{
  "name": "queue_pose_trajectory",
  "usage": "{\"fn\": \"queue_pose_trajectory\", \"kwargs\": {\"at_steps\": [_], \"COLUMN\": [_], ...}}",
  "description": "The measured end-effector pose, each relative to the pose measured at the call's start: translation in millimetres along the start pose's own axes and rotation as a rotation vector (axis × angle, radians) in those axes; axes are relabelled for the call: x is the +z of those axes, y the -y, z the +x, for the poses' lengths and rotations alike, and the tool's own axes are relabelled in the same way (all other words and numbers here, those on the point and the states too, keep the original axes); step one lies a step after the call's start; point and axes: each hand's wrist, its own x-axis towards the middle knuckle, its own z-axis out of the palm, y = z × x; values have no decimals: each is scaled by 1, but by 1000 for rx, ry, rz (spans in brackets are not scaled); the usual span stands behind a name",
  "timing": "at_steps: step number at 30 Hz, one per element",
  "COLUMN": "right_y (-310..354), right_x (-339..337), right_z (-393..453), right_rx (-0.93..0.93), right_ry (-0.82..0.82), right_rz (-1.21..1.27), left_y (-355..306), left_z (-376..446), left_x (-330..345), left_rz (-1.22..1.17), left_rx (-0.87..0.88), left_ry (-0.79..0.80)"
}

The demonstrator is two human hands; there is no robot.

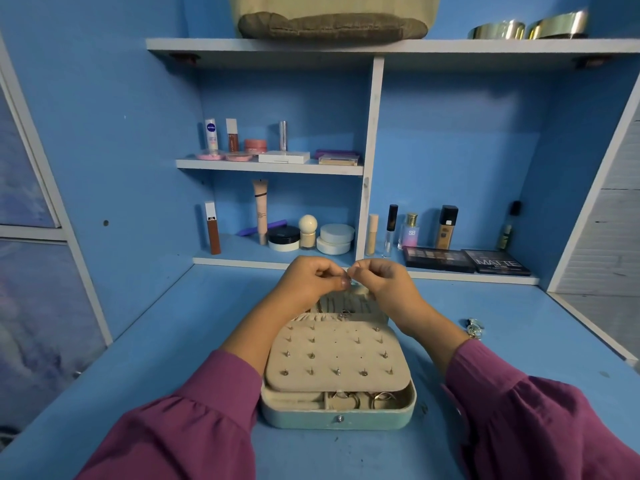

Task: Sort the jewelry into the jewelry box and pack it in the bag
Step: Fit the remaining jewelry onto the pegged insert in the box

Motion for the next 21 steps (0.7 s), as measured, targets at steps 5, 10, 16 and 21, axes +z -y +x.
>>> {"fn": "queue_pose_trajectory", "kwargs": {"at_steps": [5,10,16,21], "right_y": [-4,-8,-17,-20], "right_x": [-4,-6,-11,-6], "right_z": [5,7,13,17], "right_rx": [-3,-12,-77,-156], "right_ry": [4,23,-25,21], "right_rz": [-14,-48,-313,-640], "left_y": [1,1,7,16], "left_z": [1,3,8,12], "left_x": [0,1,4,7], "left_rz": [-10,18,159,329], "left_rx": [-22,-47,-69,-80], "left_ry": [-30,-52,-65,-27]}}
